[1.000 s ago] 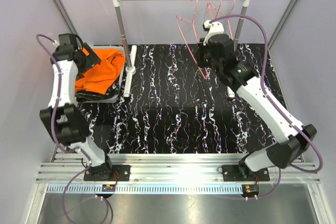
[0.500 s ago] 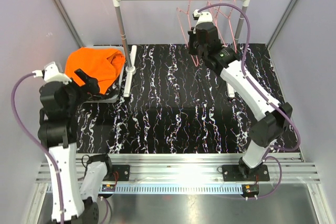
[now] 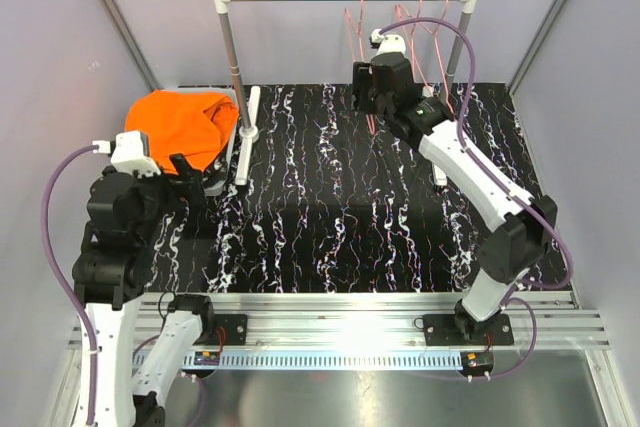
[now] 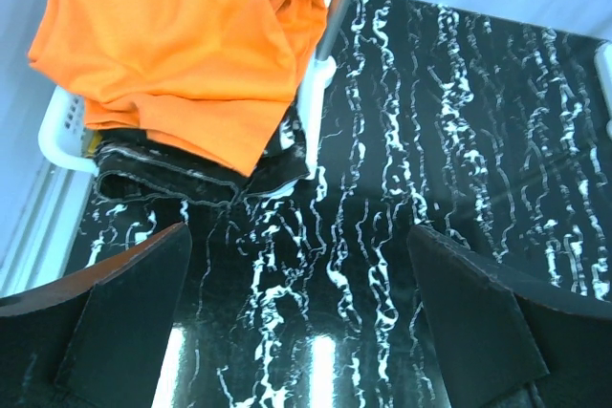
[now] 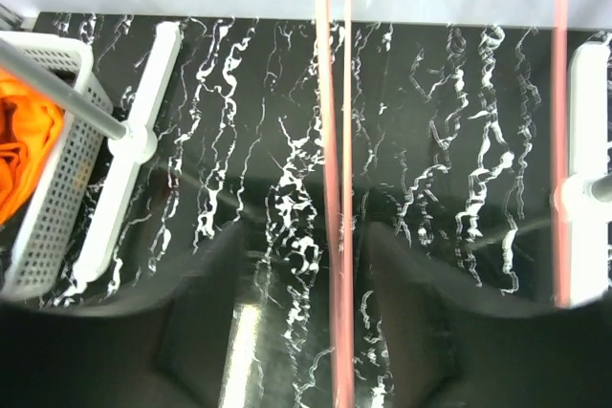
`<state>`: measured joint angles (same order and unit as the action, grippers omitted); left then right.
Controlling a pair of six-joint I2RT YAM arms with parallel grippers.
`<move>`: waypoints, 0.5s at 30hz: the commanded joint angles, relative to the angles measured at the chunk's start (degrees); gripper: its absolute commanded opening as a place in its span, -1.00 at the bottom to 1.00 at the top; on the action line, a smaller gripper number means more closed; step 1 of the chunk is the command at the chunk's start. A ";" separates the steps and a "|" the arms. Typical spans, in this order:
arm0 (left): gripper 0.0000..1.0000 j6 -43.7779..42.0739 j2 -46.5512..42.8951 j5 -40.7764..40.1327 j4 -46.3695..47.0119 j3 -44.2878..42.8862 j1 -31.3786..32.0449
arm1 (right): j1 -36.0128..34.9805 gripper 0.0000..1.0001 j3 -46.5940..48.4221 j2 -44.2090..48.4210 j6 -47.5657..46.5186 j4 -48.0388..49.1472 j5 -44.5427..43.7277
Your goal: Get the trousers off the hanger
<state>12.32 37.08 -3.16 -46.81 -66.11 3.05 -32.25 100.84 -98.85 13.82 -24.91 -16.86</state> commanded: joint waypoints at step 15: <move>0.98 -8.01 -14.75 -5.98 8.92 13.28 3.54 | 0.26 0.99 -17.15 36.33 -5.13 -7.25 -3.61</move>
<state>6.09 23.94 -6.48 -42.26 -53.95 6.00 -32.21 86.63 -66.54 10.61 -28.05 -17.32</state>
